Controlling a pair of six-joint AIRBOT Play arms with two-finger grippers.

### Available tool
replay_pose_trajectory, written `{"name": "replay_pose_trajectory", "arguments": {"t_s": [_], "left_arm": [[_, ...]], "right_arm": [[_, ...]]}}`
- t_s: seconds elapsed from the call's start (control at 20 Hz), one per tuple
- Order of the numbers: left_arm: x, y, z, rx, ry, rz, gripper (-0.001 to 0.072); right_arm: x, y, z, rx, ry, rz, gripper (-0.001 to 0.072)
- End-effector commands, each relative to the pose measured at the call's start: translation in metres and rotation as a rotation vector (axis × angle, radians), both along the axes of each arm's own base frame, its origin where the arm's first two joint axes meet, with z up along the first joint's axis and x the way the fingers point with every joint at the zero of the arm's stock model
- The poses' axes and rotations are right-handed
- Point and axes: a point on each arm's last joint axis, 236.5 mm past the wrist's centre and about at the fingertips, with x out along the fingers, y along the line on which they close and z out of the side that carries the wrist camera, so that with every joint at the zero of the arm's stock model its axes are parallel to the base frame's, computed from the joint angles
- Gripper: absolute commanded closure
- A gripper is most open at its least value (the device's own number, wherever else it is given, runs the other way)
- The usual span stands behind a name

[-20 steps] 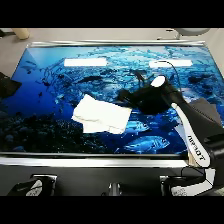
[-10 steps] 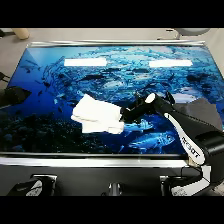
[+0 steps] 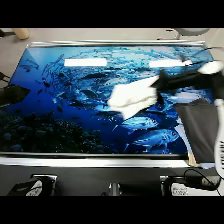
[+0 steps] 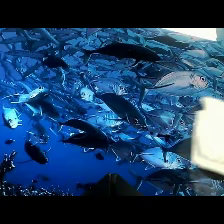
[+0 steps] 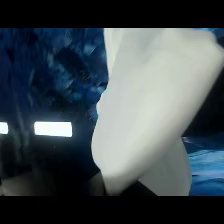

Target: Fold the shirts.

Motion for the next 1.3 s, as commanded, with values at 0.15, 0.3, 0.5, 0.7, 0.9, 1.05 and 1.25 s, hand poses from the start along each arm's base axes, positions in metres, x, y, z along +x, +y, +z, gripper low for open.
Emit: {"name": "replay_pose_trajectory", "arguments": {"t_s": [0.15,0.3,0.5,0.7,0.9,1.05,1.25], "left_arm": [[0.001,0.001,0.001,0.013,-0.012,-0.008,0.0678],[0.001,0.0,0.001,0.016,-0.013,-0.01,0.0678],[0.002,0.001,0.002,0.016,-0.016,-0.009,0.0678],[0.001,0.001,0.002,0.027,-0.02,-0.019,0.0678],[0.002,0.001,0.002,0.031,-0.021,-0.023,0.0678],[0.002,-0.002,0.003,0.021,-0.024,-0.026,0.0678],[0.01,-0.007,0.024,0.061,-0.094,-0.066,0.068]], "right_arm": [[-0.07,-0.203,0.056,-0.154,-0.012,-0.429,0.0693],[-0.108,-0.255,0.072,-0.156,-0.004,-0.618,0.0693],[-0.17,-0.284,0.059,-0.189,0.174,-0.757,0.0693],[-0.239,-0.312,0.014,-0.362,0.484,-0.859,0.0693],[-0.304,-0.289,-0.052,-0.404,0.764,-0.806,0.0693],[-0.352,-0.289,-0.086,-0.515,0.918,-0.737,0.0143],[-0.284,-0.342,-0.035,-0.713,0.556,-0.729,0.0032]]}}
